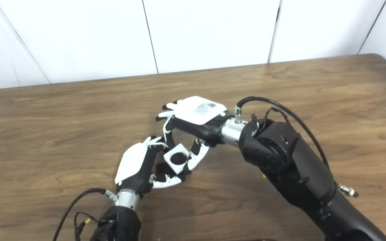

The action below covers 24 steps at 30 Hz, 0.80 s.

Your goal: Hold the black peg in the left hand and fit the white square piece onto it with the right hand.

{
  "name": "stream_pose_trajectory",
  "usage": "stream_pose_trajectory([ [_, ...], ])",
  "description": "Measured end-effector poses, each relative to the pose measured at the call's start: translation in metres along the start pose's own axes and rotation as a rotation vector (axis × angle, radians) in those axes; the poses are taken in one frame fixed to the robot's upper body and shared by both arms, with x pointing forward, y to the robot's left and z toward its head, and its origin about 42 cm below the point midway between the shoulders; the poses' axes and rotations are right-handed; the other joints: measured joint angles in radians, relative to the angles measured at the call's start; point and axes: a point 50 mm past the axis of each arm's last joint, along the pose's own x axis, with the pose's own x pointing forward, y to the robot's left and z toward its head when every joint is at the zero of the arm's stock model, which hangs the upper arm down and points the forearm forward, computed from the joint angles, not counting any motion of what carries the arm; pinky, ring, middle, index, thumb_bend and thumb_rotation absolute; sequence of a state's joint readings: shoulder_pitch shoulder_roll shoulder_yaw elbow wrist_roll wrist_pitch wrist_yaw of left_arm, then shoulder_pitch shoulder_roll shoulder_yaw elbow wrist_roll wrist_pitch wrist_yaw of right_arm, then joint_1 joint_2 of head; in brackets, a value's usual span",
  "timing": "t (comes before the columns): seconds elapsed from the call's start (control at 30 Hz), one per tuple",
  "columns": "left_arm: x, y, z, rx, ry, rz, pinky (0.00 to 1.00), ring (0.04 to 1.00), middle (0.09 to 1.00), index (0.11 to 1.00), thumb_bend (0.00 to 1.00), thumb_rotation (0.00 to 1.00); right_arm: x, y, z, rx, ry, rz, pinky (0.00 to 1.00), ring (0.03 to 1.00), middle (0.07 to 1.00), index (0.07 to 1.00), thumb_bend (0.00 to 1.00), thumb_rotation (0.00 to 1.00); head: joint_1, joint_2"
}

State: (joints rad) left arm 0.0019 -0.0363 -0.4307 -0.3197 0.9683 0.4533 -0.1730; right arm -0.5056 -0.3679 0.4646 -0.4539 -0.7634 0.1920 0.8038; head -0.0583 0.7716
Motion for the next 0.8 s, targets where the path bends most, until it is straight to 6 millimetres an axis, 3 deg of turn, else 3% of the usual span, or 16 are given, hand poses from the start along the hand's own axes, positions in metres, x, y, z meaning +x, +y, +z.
stream_pose_trajectory([
  [0.8, 0.0003, -0.0015, 0.0019, -0.007, 0.003, 0.002, 0.92, 0.966, 0.881, 0.49, 0.52, 0.07, 0.0001, -0.0016, -0.0036, 0.011, 0.018, -0.025, 1.0, 0.991, 0.922, 0.491, 0.52, 0.15, 0.002, -0.003],
])
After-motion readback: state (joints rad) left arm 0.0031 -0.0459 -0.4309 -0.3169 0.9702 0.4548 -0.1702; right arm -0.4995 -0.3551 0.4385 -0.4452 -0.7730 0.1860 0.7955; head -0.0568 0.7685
